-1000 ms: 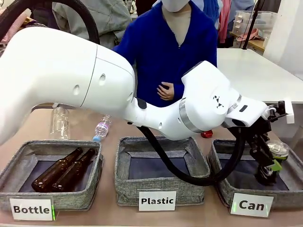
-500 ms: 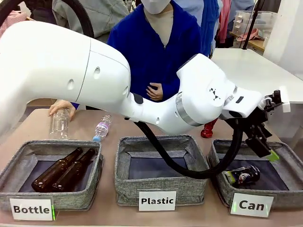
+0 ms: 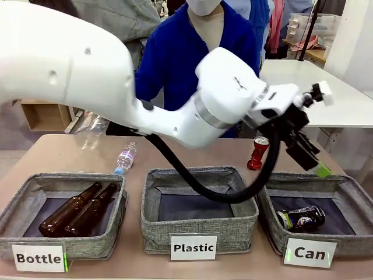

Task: Sort the can waste into the basket.
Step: Pick up the can waste from the table and place it in the right Fabric basket.

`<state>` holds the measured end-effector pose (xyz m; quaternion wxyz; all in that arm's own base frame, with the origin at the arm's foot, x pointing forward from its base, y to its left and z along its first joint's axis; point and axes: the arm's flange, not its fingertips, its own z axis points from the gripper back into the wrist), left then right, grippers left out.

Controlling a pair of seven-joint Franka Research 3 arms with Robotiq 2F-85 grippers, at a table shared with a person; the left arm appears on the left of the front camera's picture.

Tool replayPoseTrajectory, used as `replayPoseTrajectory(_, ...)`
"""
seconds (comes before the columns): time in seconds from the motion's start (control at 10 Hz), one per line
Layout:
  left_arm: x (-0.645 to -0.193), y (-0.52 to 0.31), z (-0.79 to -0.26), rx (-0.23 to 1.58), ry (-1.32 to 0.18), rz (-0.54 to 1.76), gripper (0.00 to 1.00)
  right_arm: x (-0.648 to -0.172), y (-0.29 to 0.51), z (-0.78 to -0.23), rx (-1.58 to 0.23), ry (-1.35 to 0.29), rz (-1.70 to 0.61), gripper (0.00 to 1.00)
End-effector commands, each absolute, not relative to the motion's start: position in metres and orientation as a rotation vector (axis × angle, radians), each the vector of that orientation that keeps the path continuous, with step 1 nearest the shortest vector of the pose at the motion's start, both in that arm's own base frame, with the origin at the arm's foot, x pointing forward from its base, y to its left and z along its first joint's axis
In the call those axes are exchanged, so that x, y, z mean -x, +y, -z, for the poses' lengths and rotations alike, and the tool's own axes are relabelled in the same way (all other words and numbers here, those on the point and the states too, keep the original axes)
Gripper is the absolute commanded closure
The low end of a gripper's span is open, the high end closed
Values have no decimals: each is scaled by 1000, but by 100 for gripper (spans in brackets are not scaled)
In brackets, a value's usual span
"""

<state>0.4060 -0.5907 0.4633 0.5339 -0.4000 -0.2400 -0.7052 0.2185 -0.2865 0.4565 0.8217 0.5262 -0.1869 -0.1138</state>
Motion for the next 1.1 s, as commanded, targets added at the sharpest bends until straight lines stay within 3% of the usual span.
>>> replayPoseTrajectory(0.0, -392, -528, -488, 979, -434, 1596, 0, -250, -252, -459, -1191, -390, 227, 0)
replayPoseTrajectory(0.2, -381, -489, -514, 1096, -434, 1608, 0, -279, -209, -459, -1207, -322, 176, 0)
replayPoseTrajectory(0.3, -367, -497, -520, 1228, -492, 1721, 0, -286, -198, -461, -1185, -301, 167, 0)
replayPoseTrajectory(0.4, -352, -508, -525, 1474, -505, 1813, 0, -283, -198, -460, -1180, -281, 141, 0)
replayPoseTrajectory(0.5, -338, -522, -527, 1547, -469, 1818, 0, -280, -203, -458, -1146, -280, 174, 0)
replayPoseTrajectory(0.8, -324, -558, -498, 1455, -385, 1807, 0, -267, -242, -460, -1242, -358, 220, 0)
replayPoseTrajectory(1.0, -328, -563, -494, 1412, -475, 1777, 0, -257, -258, -458, -1260, -373, 230, 0)
